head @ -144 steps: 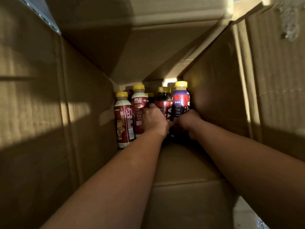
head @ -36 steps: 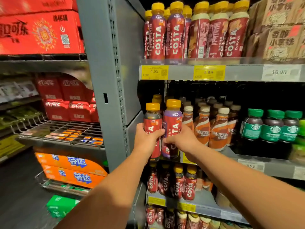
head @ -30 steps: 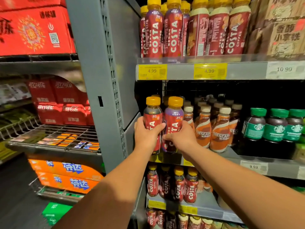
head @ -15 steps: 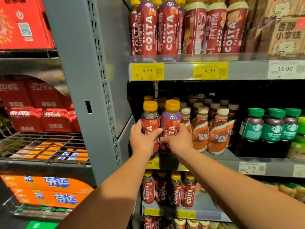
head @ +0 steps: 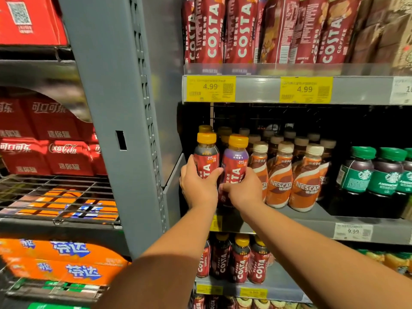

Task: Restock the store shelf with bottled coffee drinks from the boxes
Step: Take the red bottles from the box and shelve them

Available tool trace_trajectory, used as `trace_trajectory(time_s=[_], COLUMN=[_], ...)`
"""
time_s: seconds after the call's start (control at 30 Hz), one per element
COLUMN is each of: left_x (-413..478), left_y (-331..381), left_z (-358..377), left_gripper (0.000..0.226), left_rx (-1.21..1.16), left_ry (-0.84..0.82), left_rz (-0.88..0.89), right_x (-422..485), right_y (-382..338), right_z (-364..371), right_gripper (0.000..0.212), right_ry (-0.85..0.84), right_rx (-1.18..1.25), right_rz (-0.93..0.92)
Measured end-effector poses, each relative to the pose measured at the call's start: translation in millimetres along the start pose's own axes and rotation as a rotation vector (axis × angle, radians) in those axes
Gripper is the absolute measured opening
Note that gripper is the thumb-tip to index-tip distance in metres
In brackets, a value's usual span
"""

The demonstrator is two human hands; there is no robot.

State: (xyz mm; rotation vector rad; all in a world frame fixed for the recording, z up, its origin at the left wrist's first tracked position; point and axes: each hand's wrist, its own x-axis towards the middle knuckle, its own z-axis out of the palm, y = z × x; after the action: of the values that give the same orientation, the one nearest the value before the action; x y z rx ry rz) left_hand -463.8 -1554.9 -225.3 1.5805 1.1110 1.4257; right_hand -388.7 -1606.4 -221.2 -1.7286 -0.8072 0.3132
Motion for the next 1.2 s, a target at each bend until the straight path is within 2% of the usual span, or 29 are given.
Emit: trace_trajectory(time_s=[0.17,0.43,0.63,0.8,0.97,1.2], left_x=[1.5,0.3,-2.0,-7.2,-7.4,-11.4], left_y=[-9.4,-16.8,-19.7,-25.7,-28.4,-31.1], left_z=[4.3,3.0,-2.6,-9.3,-15.8,-20.7], left_gripper=[0.069,0.065,0.06,0.05,0.052,0.046], left_rx=[0.037,0.069,0.118,0.127,0.112,0.115], left_ry=[0.0,-0.012,-0.074,-0.124,-0.142,-0.227], left_rz=[-0.01,-0.021,-0.018,-0.019,0.007,-0.011], right_x=[1.7,-4.3,-10.1,-12.5,-14.0,-17.9], right_y=[4.5,9.4,10.1,10.2,10.5,10.2], right_z=[2.0,4.6,7.0,10.0,10.7,9.9], right_gripper=[0.052,0.046,0.047,0.038,0.045,0.045], right_ry=[0.019,0.069,0.11,0.11,0.154,0.159], right_rx=[-0.047,-0.075,-0.118,-0.112,-0.144,-0.219], right_rz=[0.001,-0.023,-0.068,-0.078,-0.012,-0.021])
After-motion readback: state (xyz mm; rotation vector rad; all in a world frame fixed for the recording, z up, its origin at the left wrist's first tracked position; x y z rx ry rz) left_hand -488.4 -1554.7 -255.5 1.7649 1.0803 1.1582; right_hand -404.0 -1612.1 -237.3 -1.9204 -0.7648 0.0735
